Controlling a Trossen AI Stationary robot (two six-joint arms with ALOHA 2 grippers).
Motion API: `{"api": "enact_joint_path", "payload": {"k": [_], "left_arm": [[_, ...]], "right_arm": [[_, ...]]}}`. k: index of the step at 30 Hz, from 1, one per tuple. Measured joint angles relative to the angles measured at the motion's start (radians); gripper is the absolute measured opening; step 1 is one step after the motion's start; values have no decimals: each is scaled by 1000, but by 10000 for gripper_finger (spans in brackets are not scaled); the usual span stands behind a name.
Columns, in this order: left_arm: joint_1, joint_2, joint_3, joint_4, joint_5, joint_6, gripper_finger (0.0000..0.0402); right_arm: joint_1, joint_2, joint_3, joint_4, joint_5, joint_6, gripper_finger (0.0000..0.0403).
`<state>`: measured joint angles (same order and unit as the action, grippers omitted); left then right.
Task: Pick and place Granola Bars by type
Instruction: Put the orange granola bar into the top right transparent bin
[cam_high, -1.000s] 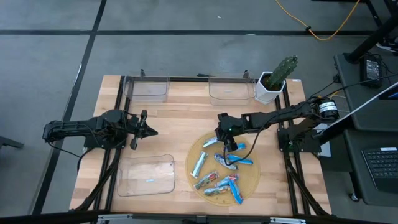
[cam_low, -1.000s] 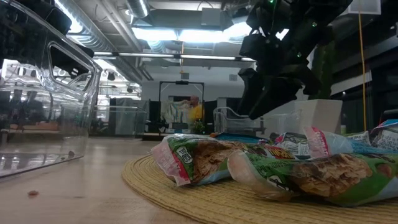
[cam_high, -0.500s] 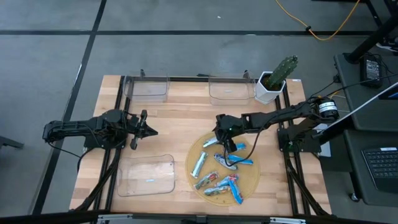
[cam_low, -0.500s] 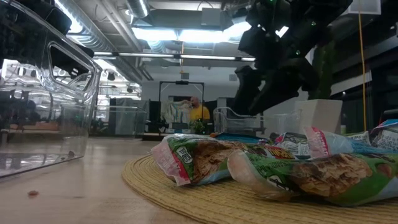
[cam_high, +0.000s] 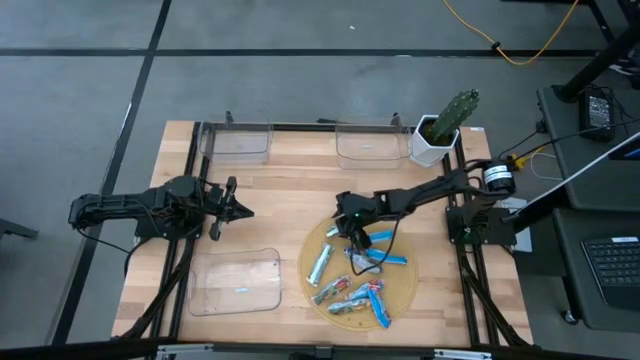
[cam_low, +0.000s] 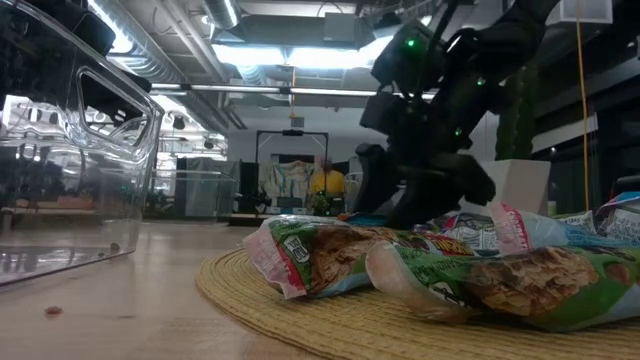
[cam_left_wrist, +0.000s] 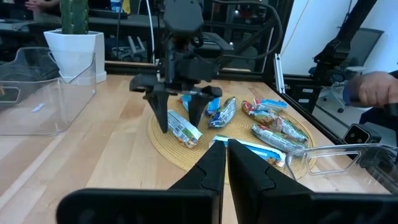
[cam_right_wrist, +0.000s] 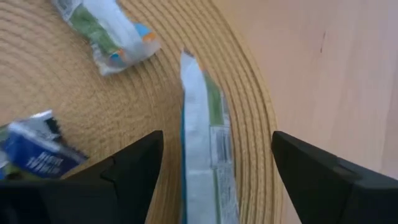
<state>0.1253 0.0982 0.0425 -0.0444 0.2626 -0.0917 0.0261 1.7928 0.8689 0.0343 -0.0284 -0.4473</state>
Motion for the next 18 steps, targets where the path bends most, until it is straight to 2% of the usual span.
{"api": "enact_joint_path", "payload": {"k": [3, 7, 18], "left_arm": [[0, 0, 0, 0, 0, 0, 9], [0, 0, 0, 0, 0, 0, 9], [0, 0, 0, 0, 0, 0, 12]], "right_arm": [[0, 11, 13, 2, 0, 0, 295], [0, 14, 15, 0, 0, 0, 259], [0, 14, 15, -2, 0, -2, 83]]}}
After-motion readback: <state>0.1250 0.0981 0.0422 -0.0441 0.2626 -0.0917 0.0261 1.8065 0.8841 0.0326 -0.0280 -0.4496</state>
